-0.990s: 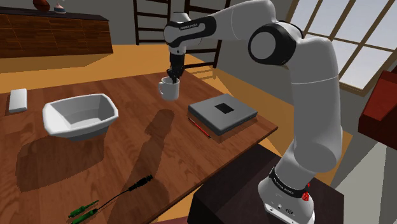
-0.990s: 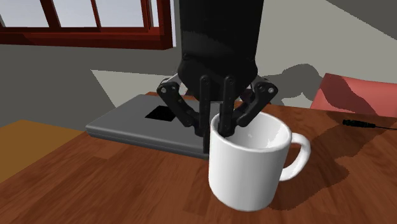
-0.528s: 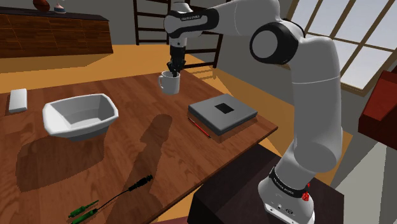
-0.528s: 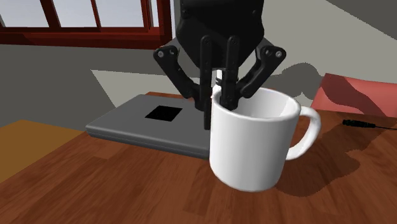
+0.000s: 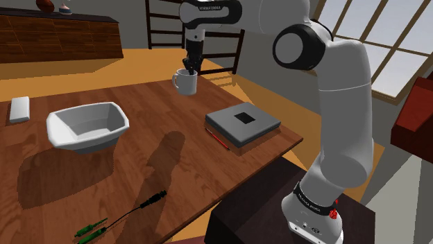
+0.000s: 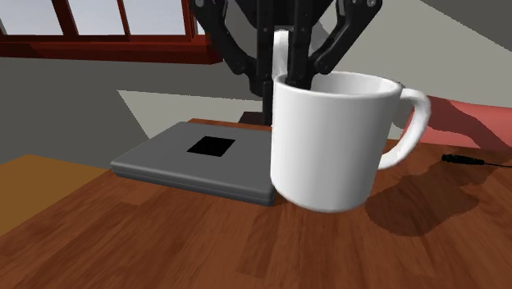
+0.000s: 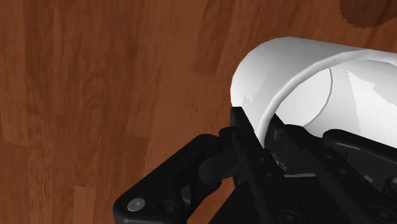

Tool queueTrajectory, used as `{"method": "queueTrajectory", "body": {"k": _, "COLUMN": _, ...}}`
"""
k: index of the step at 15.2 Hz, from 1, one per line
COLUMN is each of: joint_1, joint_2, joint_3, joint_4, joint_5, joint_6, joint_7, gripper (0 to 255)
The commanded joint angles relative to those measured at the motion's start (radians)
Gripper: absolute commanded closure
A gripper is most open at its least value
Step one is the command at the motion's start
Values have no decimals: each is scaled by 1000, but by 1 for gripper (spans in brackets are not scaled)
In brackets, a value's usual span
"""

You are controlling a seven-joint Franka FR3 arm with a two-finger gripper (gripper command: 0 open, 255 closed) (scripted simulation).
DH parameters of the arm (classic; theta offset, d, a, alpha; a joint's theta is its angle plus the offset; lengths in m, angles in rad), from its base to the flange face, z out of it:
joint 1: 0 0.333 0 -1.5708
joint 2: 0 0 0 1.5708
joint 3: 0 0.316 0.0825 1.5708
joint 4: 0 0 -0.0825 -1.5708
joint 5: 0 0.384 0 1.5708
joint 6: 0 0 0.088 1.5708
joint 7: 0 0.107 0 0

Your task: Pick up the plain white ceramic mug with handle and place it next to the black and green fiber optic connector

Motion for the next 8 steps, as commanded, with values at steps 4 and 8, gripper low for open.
{"method": "queueTrajectory", "body": {"k": 4, "joint_1": -2, "joint_2": 11, "joint_3": 0, "joint_4": 85, "joint_5": 1, "joint_6": -73, "joint_7": 1, "gripper": 255}}
{"method": "queueTrajectory", "body": {"k": 8, "joint_1": 46, "joint_2": -55, "joint_3": 12, "joint_4": -9, "joint_5": -8, "joint_6": -46, "joint_7": 57, "gripper": 255}}
